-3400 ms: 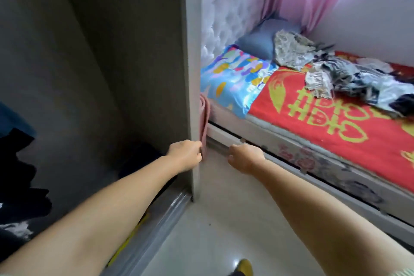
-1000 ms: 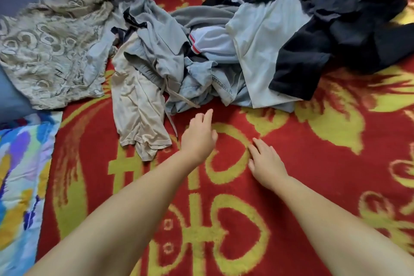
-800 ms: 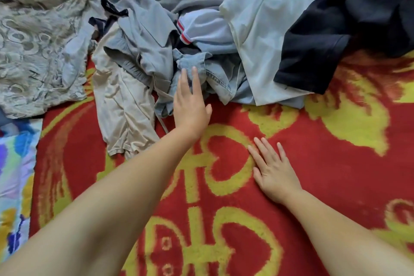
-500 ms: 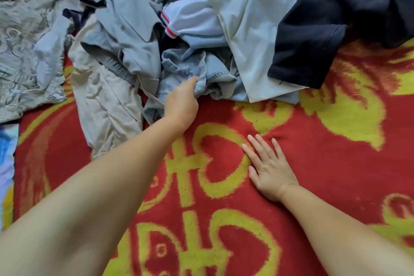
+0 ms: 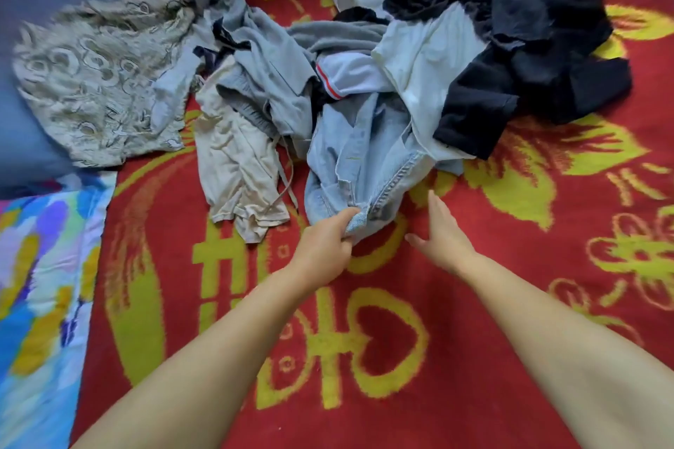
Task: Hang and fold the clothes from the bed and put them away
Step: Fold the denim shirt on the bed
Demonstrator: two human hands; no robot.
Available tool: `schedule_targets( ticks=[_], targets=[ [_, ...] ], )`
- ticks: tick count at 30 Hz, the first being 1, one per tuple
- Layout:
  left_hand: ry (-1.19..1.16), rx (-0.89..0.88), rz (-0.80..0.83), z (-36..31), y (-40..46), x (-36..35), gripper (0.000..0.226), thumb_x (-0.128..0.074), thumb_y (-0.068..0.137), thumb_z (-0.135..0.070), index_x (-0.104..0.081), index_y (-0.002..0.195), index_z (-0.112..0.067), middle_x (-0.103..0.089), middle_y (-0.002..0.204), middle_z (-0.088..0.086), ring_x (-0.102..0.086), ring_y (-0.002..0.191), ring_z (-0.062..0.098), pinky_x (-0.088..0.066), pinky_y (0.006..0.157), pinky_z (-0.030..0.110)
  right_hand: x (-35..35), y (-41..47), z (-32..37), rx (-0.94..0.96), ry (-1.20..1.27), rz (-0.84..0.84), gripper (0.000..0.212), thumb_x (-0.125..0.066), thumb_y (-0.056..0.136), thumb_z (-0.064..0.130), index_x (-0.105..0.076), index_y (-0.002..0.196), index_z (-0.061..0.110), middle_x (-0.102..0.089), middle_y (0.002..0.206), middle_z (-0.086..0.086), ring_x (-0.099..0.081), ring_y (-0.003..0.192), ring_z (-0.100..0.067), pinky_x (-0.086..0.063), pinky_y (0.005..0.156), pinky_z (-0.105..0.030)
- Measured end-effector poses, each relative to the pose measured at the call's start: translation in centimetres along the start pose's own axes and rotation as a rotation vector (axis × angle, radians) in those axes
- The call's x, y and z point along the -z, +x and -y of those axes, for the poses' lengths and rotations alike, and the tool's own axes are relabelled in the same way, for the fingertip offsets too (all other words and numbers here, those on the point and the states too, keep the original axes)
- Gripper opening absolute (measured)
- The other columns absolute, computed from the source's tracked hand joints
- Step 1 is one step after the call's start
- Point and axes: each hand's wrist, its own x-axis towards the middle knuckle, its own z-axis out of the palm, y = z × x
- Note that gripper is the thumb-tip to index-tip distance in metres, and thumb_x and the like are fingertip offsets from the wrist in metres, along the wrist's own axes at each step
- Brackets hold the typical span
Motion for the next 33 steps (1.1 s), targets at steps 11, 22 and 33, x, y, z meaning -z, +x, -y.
schedule_targets(
  ticks=[11, 22, 33],
  targets=[
    [0.053, -0.203, 0.082, -7.7, -10.8, 14.6, 0.048, -0.050, 0.089, -0.002, -0.054, 0.132, -0.024, -0.062, 0.116, -0.004, -0.054, 0.112, 0.022, -0.039, 0.083, 0.027, 15.0, -12.6, 16.3, 0.731, -0.198, -0.070, 0.054, -0.077, 0.078, 0.024, -0.056, 0.128, 0.020, -0.044, 0.144, 0.000, -0.030, 0.140, -0.020, -0.020, 0.116, -0.050],
    [-0.700, -0.381, -0.469, -14.4, -17.3, 33.1, 0.032, -0.069, 0.086, -0.016, -0.059, 0.117, -0.015, -0.068, 0.106, 0.013, -0.066, 0.092, 0.020, -0.055, 0.082, 0.034, 29.7, -20.9, 34.9, 0.930, 0.186, -0.297, 0.017, -0.059, 0.094, 0.013, -0.058, 0.087, -0.003, -0.052, 0.070, 0.001, -0.043, 0.062, -0.008, -0.038, 0.059, -0.019],
    [-0.959, -0.177, -0.322, -19.0, -19.1, 35.2, 0.014, -0.057, 0.095, -0.016, -0.067, 0.089, -0.008, -0.066, 0.076, 0.008, -0.061, 0.058, 0.015, -0.050, 0.054, 0.025, 35.1, -22.4, 36.4, 0.507, -0.284, -0.425, 0.033, -0.056, 0.096, 0.023, -0.056, 0.127, 0.011, -0.063, 0.116, -0.010, -0.059, 0.103, -0.023, -0.045, 0.092, -0.028]
  ],
)
